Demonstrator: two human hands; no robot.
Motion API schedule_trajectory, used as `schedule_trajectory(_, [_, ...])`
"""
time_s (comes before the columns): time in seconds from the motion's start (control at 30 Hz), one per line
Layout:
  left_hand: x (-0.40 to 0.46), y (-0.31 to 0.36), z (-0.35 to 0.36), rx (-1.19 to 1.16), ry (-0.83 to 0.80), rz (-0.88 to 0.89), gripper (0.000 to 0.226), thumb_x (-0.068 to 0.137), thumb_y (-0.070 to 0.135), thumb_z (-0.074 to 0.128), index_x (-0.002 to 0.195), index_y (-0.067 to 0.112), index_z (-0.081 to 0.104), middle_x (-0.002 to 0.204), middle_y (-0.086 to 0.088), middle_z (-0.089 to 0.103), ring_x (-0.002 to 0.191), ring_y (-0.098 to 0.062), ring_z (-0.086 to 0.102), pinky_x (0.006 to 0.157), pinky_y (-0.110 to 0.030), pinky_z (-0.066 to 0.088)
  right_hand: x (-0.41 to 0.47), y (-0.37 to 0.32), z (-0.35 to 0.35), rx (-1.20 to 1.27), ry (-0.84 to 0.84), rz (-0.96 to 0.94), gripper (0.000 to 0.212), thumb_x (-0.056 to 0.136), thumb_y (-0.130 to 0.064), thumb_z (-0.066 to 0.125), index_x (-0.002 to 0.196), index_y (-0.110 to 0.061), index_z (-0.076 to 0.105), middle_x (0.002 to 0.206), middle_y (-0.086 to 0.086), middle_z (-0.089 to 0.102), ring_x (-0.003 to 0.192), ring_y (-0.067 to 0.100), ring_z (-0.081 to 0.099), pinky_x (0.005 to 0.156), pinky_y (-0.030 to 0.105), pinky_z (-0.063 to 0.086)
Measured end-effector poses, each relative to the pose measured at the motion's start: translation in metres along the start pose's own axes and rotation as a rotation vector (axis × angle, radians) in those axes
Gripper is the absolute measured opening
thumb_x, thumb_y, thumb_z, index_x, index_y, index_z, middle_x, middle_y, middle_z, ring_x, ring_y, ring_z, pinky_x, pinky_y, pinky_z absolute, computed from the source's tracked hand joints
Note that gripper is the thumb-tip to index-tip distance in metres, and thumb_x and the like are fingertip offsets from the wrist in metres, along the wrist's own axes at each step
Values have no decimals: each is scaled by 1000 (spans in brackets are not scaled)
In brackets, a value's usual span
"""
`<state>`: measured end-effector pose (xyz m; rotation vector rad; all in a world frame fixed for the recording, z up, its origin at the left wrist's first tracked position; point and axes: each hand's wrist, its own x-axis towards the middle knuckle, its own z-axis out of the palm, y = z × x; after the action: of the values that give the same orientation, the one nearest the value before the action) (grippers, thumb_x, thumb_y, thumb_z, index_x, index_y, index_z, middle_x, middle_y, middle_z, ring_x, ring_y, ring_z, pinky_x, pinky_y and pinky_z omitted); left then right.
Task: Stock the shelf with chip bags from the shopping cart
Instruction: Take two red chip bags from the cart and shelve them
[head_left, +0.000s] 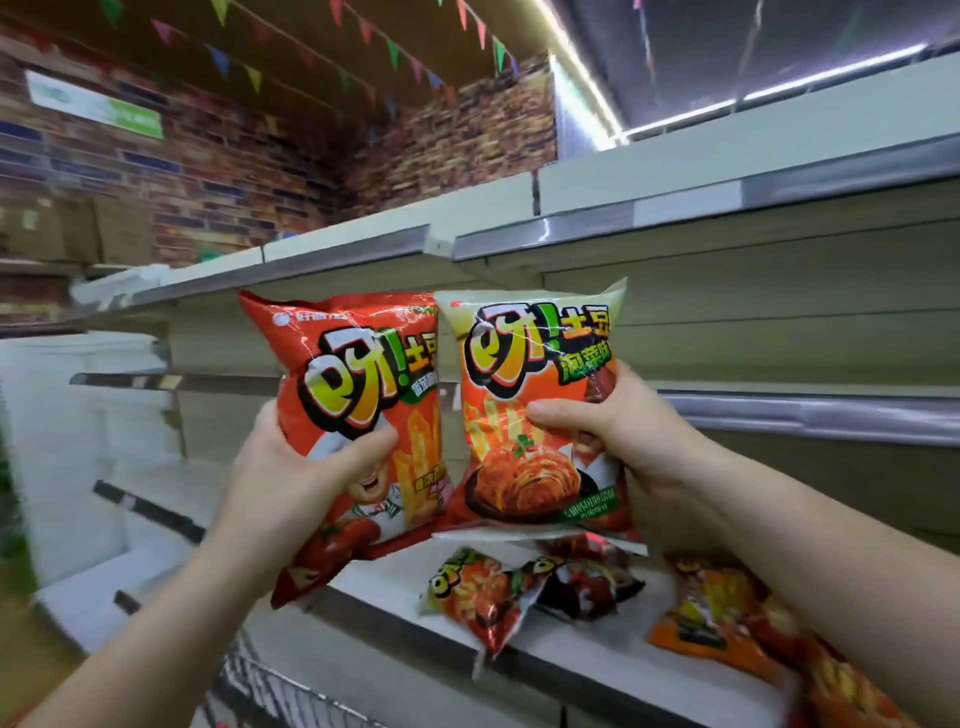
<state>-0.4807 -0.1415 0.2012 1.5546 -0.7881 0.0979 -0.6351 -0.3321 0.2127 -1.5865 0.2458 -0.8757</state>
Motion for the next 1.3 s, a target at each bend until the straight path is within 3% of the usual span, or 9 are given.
schedule_trajectory(0.13, [-21,34,56,-79,-95,27,82,40,59,81,113,30,54,102,9,67,93,-18,66,86,-45,53,-46,-33,-64,-53,114,-11,68,48,-16,85,110,-16,57,99,8,72,90,28,70,87,51,53])
schedule_trajectory(0.4, [-91,95,168,-216,-326,51,38,66,34,82,89,36,52,90,17,62,87,-13,62,77,-35,48,-148,-86,-184,-254,339,-20,65,52,-15,87,110,-12,58,102,14,71,88,32,69,83,44,55])
schedule_trajectory(0.47, [-111,110,196,-252,-397,60,44,61,40,83,94,36,53,91,18,61,90,-15,62,79,-35,48,-177,-99,-212,-286,402,-22,55,62,-10,82,111,-10,57,106,18,69,95,38,65,86,48,52])
schedule_trajectory(0.57, [-134,124,228,-293,-492,88,73,45,59,85,106,35,54,97,17,63,96,-15,62,86,-38,47,-213,-111,-240,-334,473,-12,66,53,-17,80,113,-10,55,103,13,71,94,31,68,84,42,55])
schedule_trajectory(0.63, [-151,138,249,-321,-557,85,65,44,57,79,101,36,55,98,18,64,95,-14,63,86,-38,47,-237,-119,-259,-339,526,-12,70,49,-20,81,113,-12,55,100,9,72,91,27,69,81,40,55])
schedule_trajectory(0.8, [-178,162,298,-412,-725,77,70,35,64,85,97,44,61,98,11,73,95,-20,69,91,-48,51,-287,-140,-293,-407,647,-24,25,65,-7,79,84,-16,66,90,15,71,78,26,61,67,30,47])
schedule_trajectory(0.97, [-197,185,338,-502,-934,108,80,35,64,86,106,41,57,102,8,73,94,-21,70,88,-50,52,-328,-152,-305,-450,798,-4,40,62,-10,82,99,-13,66,97,14,72,85,37,67,81,43,55])
schedule_trajectory(1.13, [-216,207,374,-568,-1079,122,92,32,68,83,114,39,54,108,9,70,98,-21,69,90,-49,52,-361,-171,-313,-477,939,-5,24,73,-5,73,90,-20,64,88,4,74,74,16,70,67,27,58])
schedule_trajectory(1.3, [-234,220,404,-663,-1267,123,79,38,59,89,108,40,57,103,7,73,91,-22,72,85,-49,54,-386,-171,-316,-517,1090,23,36,71,-9,75,104,-16,64,96,8,73,88,25,70,80,37,56])
